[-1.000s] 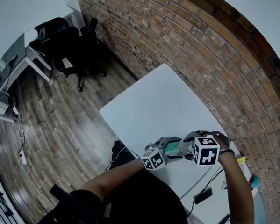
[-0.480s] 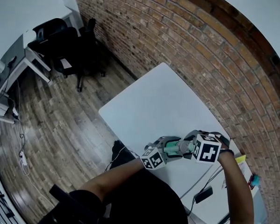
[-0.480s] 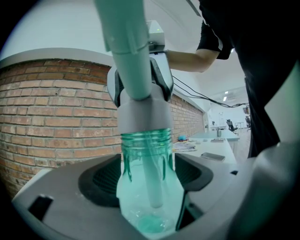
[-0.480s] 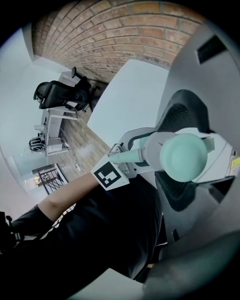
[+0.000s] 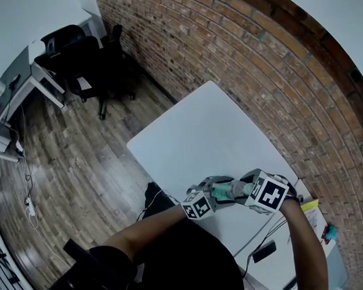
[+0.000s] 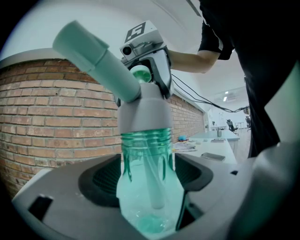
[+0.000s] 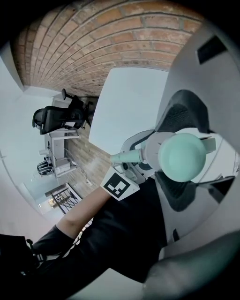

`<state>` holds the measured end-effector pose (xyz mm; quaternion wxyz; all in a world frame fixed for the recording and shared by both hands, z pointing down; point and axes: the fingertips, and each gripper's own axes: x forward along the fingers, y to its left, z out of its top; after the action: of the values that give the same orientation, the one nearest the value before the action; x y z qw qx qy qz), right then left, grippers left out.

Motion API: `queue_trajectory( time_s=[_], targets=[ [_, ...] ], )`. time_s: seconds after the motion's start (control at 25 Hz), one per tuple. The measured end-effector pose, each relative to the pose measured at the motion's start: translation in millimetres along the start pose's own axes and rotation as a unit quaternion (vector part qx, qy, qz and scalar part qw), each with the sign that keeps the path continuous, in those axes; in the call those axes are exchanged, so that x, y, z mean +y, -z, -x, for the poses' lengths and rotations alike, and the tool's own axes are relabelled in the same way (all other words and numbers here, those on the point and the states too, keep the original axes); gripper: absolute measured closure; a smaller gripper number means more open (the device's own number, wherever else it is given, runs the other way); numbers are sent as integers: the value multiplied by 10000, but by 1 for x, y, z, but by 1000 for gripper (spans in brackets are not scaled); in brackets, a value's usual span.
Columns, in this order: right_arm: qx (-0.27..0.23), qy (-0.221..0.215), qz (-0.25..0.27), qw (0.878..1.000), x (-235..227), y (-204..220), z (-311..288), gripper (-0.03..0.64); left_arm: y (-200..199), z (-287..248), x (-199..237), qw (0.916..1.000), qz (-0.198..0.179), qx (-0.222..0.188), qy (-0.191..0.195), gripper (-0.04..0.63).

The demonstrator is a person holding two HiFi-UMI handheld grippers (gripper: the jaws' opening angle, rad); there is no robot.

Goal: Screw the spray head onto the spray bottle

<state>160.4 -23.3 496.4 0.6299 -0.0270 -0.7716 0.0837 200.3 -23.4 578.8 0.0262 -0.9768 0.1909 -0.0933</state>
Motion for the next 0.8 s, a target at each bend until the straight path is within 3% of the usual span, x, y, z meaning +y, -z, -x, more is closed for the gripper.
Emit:
queue_trajectory(
  time_s=[0.52,0.8],
  targets=[
    [-152,121,-884,9959,-4,3,1,356,0,-1,0,10000,16,-9,-11,244],
    [-191,119,-855,9961,-4,3,2,356,-1,-1,1,10000,19,-28,-27,244]
  ],
)
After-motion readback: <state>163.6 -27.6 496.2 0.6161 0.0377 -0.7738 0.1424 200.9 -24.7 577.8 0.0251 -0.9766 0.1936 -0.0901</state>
